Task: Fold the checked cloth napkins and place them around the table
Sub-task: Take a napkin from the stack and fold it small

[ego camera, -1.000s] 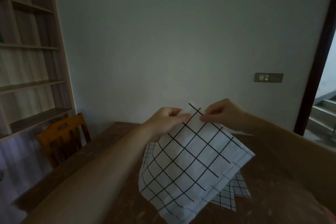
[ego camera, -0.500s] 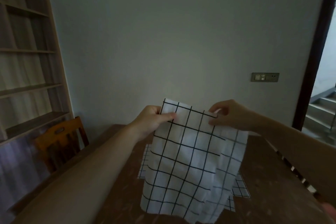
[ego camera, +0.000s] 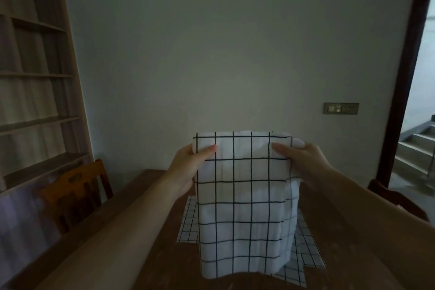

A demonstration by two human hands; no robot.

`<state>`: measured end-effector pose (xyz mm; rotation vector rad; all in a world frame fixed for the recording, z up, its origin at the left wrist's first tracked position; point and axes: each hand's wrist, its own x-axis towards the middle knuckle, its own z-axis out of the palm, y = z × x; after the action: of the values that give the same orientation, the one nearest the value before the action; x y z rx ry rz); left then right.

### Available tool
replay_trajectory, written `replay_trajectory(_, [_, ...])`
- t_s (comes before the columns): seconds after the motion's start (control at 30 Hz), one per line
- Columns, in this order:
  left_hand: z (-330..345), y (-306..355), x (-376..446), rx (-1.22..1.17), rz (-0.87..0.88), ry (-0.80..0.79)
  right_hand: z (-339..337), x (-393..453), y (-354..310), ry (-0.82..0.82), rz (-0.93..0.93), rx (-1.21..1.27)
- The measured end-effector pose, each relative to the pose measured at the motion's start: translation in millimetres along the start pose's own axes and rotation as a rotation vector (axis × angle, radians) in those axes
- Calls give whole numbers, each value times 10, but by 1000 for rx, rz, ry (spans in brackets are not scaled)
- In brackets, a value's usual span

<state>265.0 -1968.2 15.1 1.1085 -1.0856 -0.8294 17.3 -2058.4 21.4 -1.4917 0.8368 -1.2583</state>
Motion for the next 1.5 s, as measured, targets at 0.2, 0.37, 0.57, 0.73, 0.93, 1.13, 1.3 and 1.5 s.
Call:
replay_trajectory(0.2, [-99, -32, -5, 42, -37, 10, -50, 8, -38, -28, -31, -63])
replay_trajectory(0.37, [-86, -34, -22, 32, 35, 73, -27, -4, -69, 20, -107, -93])
replay_trajectory(0.57, [-63, -29, -15, -1, 31, 51, -2, -20, -91, 31, -124, -176])
replay_trajectory(0.73, [-70, 0, -6, -20, 15, 40, -43, -12, -117, 45, -118, -207])
replay_trajectory(0.93, [-116, 30, 9, -155, 2, 9, -102, -5, -163, 22, -132, -249])
replay_trajectory(1.13, [-126, 44, 8, -225, -27, 70, -112, -44, -196, 7, -139, -245])
replay_trajectory(1.3, [-172, 23, 37, -188, -18, 118, -139, -58, -216, -31, -124, -299])
replay_trajectory(1.5, [-163, 20, 78, -153, -12, 133, -153, -58, -242, -51, -118, -322])
